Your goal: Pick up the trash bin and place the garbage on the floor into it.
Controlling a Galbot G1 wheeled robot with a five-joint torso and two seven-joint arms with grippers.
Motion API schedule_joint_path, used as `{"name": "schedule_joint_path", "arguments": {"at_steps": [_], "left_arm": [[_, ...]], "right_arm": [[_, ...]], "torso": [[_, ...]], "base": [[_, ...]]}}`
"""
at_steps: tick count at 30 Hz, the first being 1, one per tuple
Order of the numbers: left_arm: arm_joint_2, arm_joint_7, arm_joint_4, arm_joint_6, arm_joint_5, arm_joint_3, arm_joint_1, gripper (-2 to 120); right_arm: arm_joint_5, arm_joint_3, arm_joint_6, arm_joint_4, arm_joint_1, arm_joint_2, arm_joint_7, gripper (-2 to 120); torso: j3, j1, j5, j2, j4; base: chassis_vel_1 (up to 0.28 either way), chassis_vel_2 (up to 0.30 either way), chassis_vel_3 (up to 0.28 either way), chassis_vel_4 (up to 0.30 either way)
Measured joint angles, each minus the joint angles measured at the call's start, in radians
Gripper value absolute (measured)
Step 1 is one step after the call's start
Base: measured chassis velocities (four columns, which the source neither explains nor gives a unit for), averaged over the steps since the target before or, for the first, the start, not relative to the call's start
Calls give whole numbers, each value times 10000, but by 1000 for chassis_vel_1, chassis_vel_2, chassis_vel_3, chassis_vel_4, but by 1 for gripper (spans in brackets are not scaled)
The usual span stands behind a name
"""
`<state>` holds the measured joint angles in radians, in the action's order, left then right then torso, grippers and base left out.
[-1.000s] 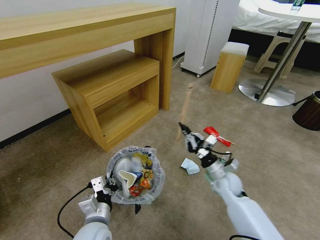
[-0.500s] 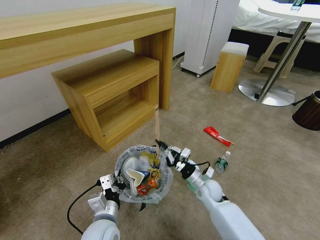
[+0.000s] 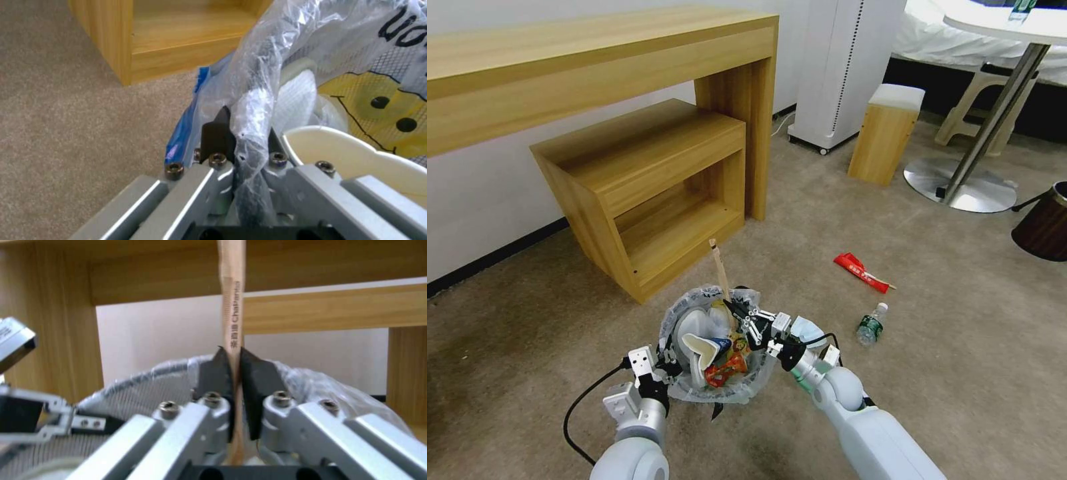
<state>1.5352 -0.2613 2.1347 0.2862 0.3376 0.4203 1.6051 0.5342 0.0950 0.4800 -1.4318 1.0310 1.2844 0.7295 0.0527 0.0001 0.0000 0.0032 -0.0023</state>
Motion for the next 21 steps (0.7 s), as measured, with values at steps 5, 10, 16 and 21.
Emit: {"name": "schedule_joint_path", "arguments": {"at_steps": [5,10,16,21], "left_arm": [[-31,0,27,1,6,92,3,1],[-73,0,43,4,61,231,-7,1],[-162,-13,126,29,237,534,-37,1],[-386,-264,373,180,901,1240,-194,1]], "right_arm": [[-18,243,-26,-173,172,-220,239,28],[-3,508,-27,-368,322,-388,451,44],[31,951,-16,-582,539,-627,575,66],[-100,1516,-202,-1293,793,-822,-1194,86]], "torso": [[0,0,0,0,0],[0,0,0,1,0],[0,0,0,0,0],[0,0,0,0,0]], "base": [[0,0,0,0],[0,0,0,0],[0,0,0,0],[0,0,0,0]]}}
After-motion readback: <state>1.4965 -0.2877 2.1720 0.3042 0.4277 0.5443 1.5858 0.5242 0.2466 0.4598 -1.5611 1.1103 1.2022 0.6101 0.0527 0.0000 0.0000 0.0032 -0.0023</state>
